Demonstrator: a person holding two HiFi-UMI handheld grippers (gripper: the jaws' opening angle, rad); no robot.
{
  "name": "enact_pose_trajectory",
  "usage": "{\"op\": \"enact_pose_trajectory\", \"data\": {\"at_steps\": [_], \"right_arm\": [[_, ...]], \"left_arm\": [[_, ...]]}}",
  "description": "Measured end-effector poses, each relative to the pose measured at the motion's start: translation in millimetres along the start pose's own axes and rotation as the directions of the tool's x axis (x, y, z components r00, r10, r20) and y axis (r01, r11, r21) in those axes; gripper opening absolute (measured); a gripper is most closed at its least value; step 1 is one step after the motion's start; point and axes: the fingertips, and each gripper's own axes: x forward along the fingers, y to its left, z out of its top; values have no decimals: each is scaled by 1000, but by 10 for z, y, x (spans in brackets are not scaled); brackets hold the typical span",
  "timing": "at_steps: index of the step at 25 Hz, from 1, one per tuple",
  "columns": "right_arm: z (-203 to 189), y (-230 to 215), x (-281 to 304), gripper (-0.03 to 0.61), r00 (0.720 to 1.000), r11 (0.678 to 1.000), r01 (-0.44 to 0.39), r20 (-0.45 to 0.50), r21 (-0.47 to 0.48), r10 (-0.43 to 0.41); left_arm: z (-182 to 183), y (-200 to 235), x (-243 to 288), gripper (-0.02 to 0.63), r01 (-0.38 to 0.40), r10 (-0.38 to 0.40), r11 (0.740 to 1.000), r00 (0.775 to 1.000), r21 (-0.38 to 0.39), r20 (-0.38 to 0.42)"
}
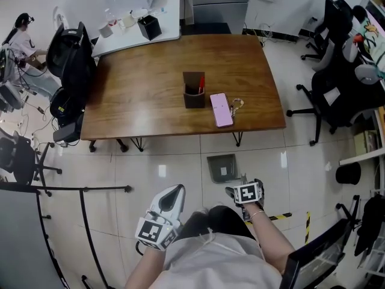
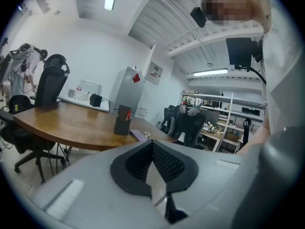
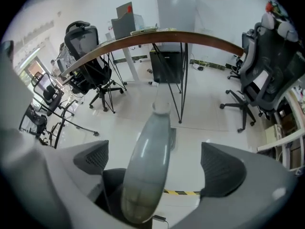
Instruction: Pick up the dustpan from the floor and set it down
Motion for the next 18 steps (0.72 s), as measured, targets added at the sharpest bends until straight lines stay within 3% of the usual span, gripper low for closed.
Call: {"op": "enact_pose_trajectory", "data": {"at_steps": [6, 9, 11, 14, 15, 16, 17, 18], "right_arm": [[-40, 127, -496, 584, 999, 999, -25, 24, 19, 25], [21, 235, -902, 583, 994, 997, -56, 100, 44, 52], [128, 323, -1201, 547, 982, 997, -71, 174, 19, 67], [217, 488, -1686, 377, 958, 991, -43, 276, -124, 76], [209, 514, -1858, 277, 947, 985, -9, 314, -172, 64], [190, 531, -2029, 113, 933, 977, 25, 356, -212, 53], [159, 556, -2188, 6, 918, 968, 46, 393, -245, 56], [111, 587, -2323, 2, 904, 960, 51, 420, -275, 73]], "left_arm": [[197, -134, -221, 15, 37, -37, 999, 999, -3, 1], [281, -263, -338, 15, 61, -61, 998, 998, 0, -3], [326, -338, -402, 15, 73, -73, 997, 997, 8, 6], [397, -498, -525, 15, 80, -81, 997, 996, 21, 35], [406, -576, -573, 15, 85, -87, 996, 995, 28, 48], [412, -668, -621, 15, 92, -94, 995, 994, 36, 60], [425, -769, -669, 15, 97, -100, 994, 992, 47, 71], [451, -875, -721, 15, 97, -102, 993, 991, 61, 83]]}}
